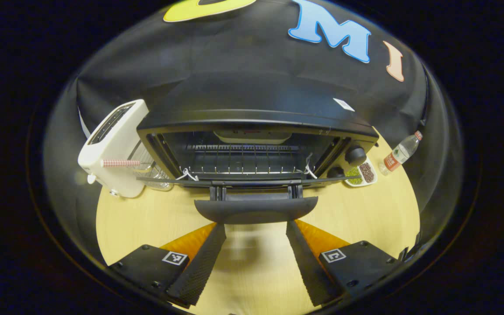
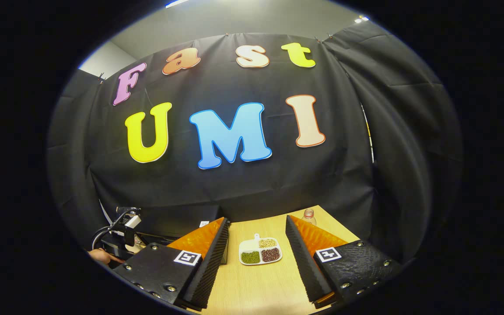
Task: Open the electric oven with the left hand, put the food in, and close the electric oven.
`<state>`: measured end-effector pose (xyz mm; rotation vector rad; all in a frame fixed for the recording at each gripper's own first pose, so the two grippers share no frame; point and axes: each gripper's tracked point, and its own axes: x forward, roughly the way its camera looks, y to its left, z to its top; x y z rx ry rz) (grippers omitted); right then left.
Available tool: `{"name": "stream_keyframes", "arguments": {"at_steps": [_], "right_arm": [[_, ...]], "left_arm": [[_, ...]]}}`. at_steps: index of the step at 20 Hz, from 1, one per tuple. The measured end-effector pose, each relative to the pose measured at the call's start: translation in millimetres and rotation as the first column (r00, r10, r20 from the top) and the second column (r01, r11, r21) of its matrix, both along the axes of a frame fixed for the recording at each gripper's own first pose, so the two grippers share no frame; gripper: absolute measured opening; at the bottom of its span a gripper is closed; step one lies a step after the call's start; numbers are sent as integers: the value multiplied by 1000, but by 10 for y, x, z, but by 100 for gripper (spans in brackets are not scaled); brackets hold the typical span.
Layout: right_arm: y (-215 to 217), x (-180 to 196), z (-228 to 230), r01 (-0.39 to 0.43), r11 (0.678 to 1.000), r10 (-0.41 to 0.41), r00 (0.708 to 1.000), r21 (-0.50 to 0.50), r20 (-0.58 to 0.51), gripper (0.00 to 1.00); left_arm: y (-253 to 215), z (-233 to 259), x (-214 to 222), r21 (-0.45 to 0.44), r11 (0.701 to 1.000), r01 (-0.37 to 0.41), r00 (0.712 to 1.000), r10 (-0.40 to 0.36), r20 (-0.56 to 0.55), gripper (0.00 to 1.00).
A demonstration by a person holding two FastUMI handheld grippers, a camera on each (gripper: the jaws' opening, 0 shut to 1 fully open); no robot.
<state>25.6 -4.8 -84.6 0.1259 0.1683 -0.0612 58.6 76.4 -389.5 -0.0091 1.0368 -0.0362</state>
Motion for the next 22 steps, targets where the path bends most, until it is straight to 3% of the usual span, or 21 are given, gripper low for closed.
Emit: {"name": "stream_keyframes", "arguments": {"at_steps": [6,7,9,10,13,15,18,19,20,22], "right_arm": [[-18,-42,-12,7,1000,-7,1000,12,-7,81],[-5,-45,-1,4,1000,-4,1000,10,-4,81],[40,-32,53,-8,1000,8,1000,2,5,81],[65,-29,87,-16,1000,16,1000,-2,11,81],[159,-38,261,-40,999,41,998,-20,44,81],[216,-37,406,-44,999,46,996,-21,77,81],[333,-88,636,-58,998,59,991,-16,120,91],[375,-104,694,-66,998,68,989,-15,132,84],[425,-129,763,-76,997,77,987,-12,144,95],[524,-145,903,-87,996,87,983,-7,164,94]], "left_arm": [[-30,289,160,1,1000,3,997,-3,82,95],[-39,399,173,2,1000,5,993,-5,115,99],[-101,714,212,2,1000,12,978,-12,209,92],[-156,936,230,-4,1000,15,963,-14,268,99],[-299,1743,207,-20,1000,12,877,0,480,97],[-369,2326,89,-14,1000,-4,793,11,609,98],[-433,3054,-181,-15,1000,-15,675,21,738,98],[-440,3277,-268,-19,1000,-21,639,28,768,98],[-450,3471,-322,-19,1000,-13,600,23,800,97],[-461,3654,-463,-1,1000,5,579,-2,815,94]]}}
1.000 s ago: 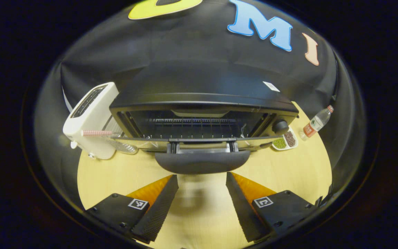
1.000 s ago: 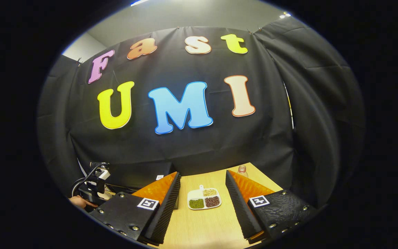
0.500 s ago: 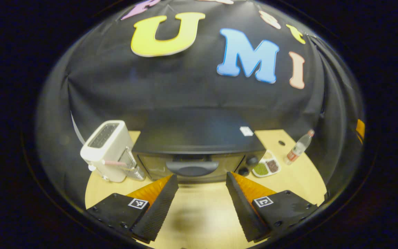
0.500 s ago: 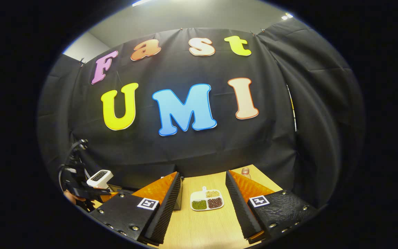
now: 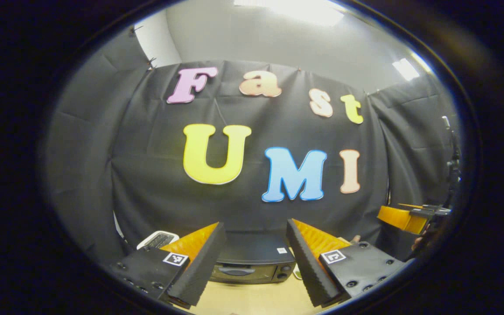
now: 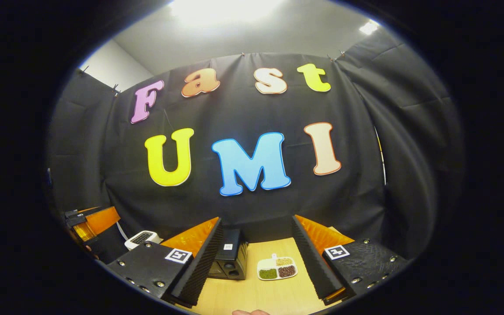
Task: Open the electric oven with the left hand, put the food in, and close the electric oven.
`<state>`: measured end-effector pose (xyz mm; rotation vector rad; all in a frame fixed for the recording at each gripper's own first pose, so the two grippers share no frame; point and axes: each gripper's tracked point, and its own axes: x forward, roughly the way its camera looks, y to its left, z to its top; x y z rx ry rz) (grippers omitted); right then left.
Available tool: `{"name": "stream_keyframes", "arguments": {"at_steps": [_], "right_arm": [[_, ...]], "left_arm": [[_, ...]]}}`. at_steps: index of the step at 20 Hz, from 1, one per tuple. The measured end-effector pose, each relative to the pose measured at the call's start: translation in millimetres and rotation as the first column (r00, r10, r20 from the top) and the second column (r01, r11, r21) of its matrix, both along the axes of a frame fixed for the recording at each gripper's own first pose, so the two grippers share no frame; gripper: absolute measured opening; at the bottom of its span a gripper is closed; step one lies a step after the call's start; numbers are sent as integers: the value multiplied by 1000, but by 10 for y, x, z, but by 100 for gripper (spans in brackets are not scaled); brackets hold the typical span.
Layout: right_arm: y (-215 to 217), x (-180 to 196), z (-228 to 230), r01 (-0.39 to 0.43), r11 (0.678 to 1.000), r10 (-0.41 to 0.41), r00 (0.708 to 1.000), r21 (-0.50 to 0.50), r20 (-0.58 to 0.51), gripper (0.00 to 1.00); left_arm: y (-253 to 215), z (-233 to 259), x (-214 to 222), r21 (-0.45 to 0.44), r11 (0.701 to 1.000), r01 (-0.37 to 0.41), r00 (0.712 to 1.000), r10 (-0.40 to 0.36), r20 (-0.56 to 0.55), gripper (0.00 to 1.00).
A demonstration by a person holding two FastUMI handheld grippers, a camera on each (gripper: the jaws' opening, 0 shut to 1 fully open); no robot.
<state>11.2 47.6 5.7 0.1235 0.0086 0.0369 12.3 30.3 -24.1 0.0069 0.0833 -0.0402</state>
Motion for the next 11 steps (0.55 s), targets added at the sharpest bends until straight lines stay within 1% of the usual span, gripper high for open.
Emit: {"name": "stream_keyframes", "arguments": {"at_steps": [1,3,4,6,7,9,10,11], "right_arm": [[57,-22,62,-7,1000,7,1000,2,15,94],[125,-60,144,-8,1000,8,999,-7,37,94],[148,-71,172,-8,1000,9,999,-15,46,94],[200,-117,221,-8,999,10,998,-35,56,94],[248,-120,206,-7,999,10,998,-44,56,94],[308,-134,202,-6,999,9,999,-48,54,94],[338,-149,195,-3,999,5,999,-48,52,95],[369,-173,190,2,999,1,999,-48,51,94]], "left_arm": [[30,33,-58,9,1000,-2,1000,2,6,92],[45,112,-107,24,1000,1,1000,-1,27,98],[74,130,-129,35,999,3,999,-4,36,95],[111,131,-160,43,999,10,999,-11,36,95],[125,137,-168,42,999,14,999,-15,35,98],[179,143,-189,32,999,22,999,-23,33,98],[224,153,-185,31,999,23,999,-24,34,92],[266,135,-202,30,999,26,999,-27,33,92]]}}
